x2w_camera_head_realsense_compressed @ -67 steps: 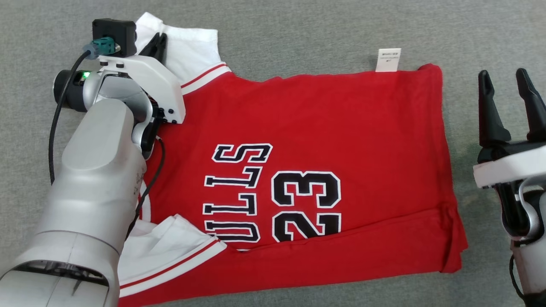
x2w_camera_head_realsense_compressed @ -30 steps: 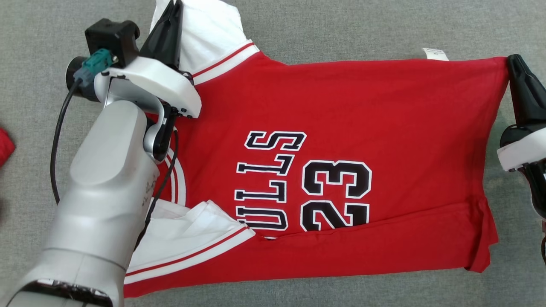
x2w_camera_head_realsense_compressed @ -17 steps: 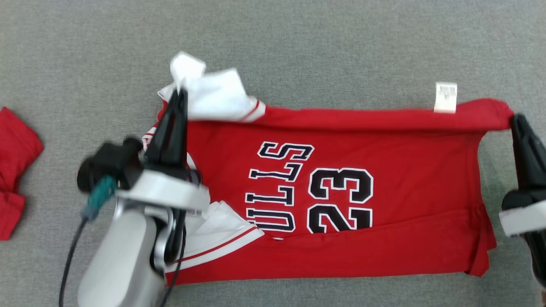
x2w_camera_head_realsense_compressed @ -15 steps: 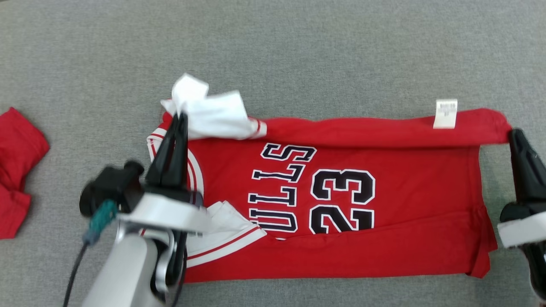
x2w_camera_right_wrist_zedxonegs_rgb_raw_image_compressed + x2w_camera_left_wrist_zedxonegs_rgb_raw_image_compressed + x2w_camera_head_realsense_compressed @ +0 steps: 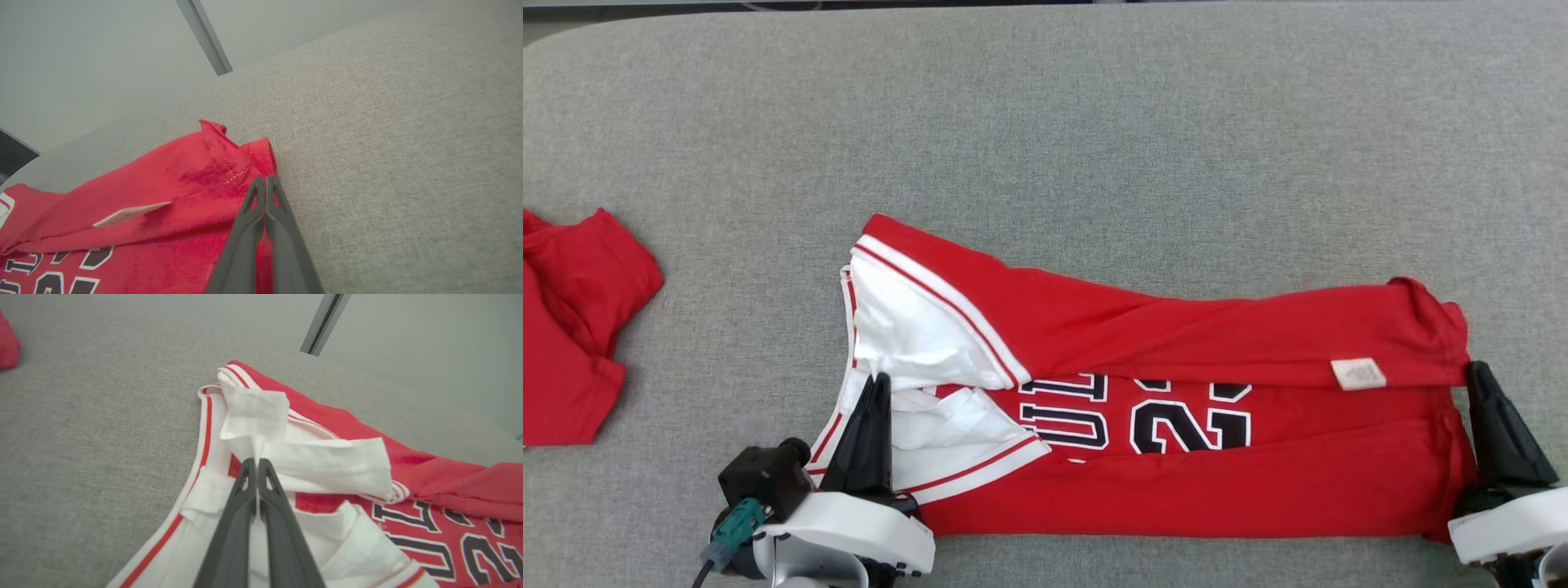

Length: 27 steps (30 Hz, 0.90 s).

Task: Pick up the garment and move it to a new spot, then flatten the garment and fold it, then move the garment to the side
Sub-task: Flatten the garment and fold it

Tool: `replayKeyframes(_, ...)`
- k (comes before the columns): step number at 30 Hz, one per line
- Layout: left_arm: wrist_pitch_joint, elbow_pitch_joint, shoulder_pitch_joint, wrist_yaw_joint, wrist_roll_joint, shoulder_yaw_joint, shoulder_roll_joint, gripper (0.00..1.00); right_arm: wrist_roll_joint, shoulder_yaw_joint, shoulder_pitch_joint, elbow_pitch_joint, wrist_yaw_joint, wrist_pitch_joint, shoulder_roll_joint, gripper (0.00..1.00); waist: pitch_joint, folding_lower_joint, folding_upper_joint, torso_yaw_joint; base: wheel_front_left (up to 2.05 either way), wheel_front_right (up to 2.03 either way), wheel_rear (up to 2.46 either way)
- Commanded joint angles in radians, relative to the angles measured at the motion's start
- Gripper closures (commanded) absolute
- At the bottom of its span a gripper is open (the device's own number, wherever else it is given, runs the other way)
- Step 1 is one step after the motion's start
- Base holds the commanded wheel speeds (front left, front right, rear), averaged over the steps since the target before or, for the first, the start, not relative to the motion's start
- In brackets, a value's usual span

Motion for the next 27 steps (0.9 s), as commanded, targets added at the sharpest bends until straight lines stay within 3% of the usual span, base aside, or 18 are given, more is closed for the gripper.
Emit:
replayKeyframes(1,0.003,0.02,0.017,0.004,-0.018,0.005,-0.004,1.0,-0.004,0.002,0.019,0.009,-0.001,-0.006,0.008,1.0,-0.007,0.0,0.0,-0.004,0.0,0.0,0.0)
replayKeyframes(5,0.021,0.048,0.035,-0.001,-0.039,-0.001,-0.006,1.0,-0.008,0.022,0.034,0.013,-0.001,-0.012,0.015,0.96,-0.018,0.0,0.0,-0.007,0.0,0.0,0.0)
replayKeyframes(6,0.025,0.056,0.036,0.004,-0.039,-0.003,-0.006,0.8,-0.011,0.025,0.039,0.016,-0.001,-0.014,0.017,0.59,-0.022,0.0,0.0,-0.008,0.0,0.0,0.0)
replayKeyframes(7,0.03,0.064,0.042,0.007,-0.044,-0.007,-0.009,0.14,-0.019,0.027,0.042,0.013,-0.001,-0.023,0.017,0.0,-0.029,0.0,0.0,-0.008,0.0,0.0,0.0)
replayKeyframes(8,0.015,0.057,0.044,0.006,-0.049,-0.002,-0.011,0.0,-0.025,0.026,0.047,0.007,-0.001,-0.031,0.02,0.0,-0.034,0.0,0.0,-0.009,0.0,0.0,0.0)
replayKeyframes(16,-0.081,-0.038,0.059,0.071,0.052,0.057,0.035,0.0,-0.21,-0.019,0.084,-0.101,-0.001,-0.129,0.035,0.0,-0.1,0.0,0.0,-0.02,0.0,0.0,0.0)
replayKeyframes(21,-0.096,-0.108,0.043,0.065,0.116,0.104,0.071,0.0,-0.311,-0.044,0.063,-0.173,-0.001,-0.1,0.063,0.0,-0.157,0.0,0.0,-0.04,0.0,0.0,0.0)
replayKeyframes(27,-0.098,-0.097,0.031,0.047,0.154,0.115,0.102,0.0,-0.365,-0.046,0.079,-0.215,-0.001,-0.05,0.084,0.0,-0.198,0.0,0.0,-0.053,0.0,0.0,0.0)
